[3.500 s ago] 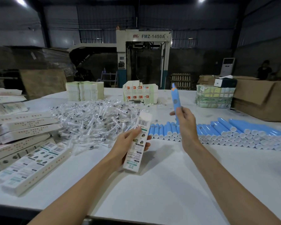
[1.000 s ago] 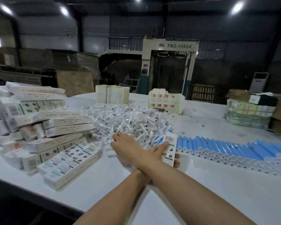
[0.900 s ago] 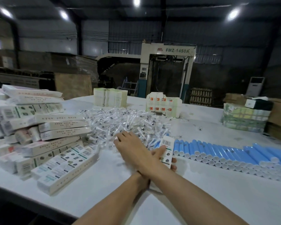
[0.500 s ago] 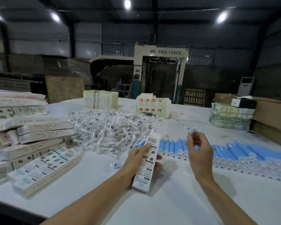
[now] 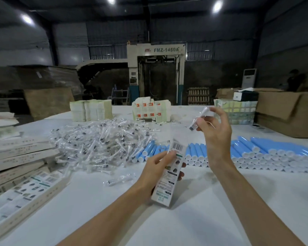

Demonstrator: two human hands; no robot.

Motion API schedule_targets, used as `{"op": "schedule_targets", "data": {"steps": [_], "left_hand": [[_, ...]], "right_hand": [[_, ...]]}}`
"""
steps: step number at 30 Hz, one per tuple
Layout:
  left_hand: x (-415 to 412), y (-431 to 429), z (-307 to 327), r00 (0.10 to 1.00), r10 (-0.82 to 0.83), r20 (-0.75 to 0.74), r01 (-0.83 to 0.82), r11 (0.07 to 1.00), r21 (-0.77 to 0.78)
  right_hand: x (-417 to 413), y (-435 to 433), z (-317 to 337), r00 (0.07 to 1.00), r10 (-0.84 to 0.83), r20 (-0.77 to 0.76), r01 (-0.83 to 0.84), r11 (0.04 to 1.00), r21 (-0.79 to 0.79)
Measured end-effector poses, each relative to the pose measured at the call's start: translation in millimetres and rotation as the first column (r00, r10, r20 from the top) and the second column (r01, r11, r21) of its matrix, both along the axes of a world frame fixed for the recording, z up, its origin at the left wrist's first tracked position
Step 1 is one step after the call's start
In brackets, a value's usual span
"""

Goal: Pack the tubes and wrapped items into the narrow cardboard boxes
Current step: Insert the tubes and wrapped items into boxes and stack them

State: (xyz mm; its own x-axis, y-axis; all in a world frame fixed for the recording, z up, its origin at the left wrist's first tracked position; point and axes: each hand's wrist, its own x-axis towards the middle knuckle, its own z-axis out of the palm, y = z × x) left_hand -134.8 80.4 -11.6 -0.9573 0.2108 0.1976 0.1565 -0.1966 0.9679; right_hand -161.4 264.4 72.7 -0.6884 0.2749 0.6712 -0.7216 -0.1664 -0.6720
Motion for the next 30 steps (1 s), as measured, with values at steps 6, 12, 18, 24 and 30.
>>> {"op": "schedule_targets", "data": {"steps": [6, 12, 18, 24, 30], "left_hand": [[3, 5, 1, 0.997, -0.032, -0.077, 0.029, 0.999, -0.034], [1, 3, -1, 0.999, 0.016, -0.043, -0.016, 1.0, -0.001], [0, -2, -1, 0.997, 0.067, -0.03, -0.066, 0.997, 0.049], [-2, -11, 3, 0.995, 0.096, -0.012, -0.091, 0.974, 0.206], [-7, -8, -2, 0.999, 0.04, -0.017, -0.034, 0.966, 0.257]], "right_hand": [[2, -9, -3, 0.996, -0.027, 0.083, -0.004, 0.937, 0.35], [-3, -12, -14, 0.992, -0.042, 0.12, -0.034, 0.82, 0.571], [-8, -17, -29, 0.988, -0.141, 0.058, 0.056, 0.693, 0.719], [0, -19, -36, 0.974, 0.042, 0.221, -0.149, 0.857, 0.494], [0, -28, -59, 0.937, 0.247, 0.248, -0.326, 0.873, 0.362]]}}
